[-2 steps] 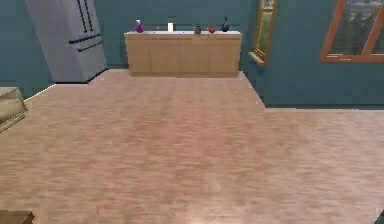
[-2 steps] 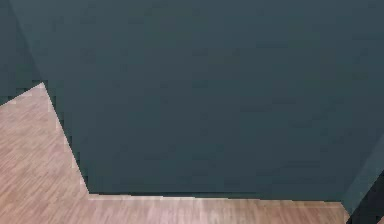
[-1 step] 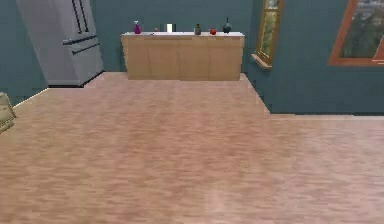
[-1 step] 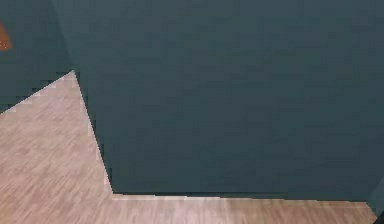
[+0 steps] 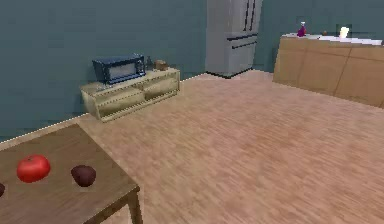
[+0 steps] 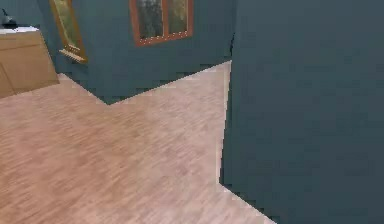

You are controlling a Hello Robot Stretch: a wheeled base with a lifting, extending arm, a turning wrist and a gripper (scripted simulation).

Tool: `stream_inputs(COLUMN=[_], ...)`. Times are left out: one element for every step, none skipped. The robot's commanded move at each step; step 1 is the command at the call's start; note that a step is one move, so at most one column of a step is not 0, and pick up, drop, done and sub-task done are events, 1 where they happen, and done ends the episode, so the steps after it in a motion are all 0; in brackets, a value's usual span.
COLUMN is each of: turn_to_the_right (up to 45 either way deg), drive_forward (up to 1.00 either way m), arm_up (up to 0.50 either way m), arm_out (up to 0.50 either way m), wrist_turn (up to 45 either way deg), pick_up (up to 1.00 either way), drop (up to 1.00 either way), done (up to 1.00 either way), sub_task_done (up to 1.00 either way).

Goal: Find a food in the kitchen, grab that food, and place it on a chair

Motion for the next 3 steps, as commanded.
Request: stream_inputs(turn_to_the_right=[0.0,-45.0,0.0], drive_forward=[0.75,0.00,0.95], arm_up=[0.00,0.00,0.00], arm_out=[0.00,0.00,0.00], wrist_turn=[0.0,0.0,0.0], pick_up=[0.00,0.00,0.00], drop=[0.00,0.00,0.00], done=[0.00,0.00,0.00], sub_task_done=[0.00,0.00,0.00])
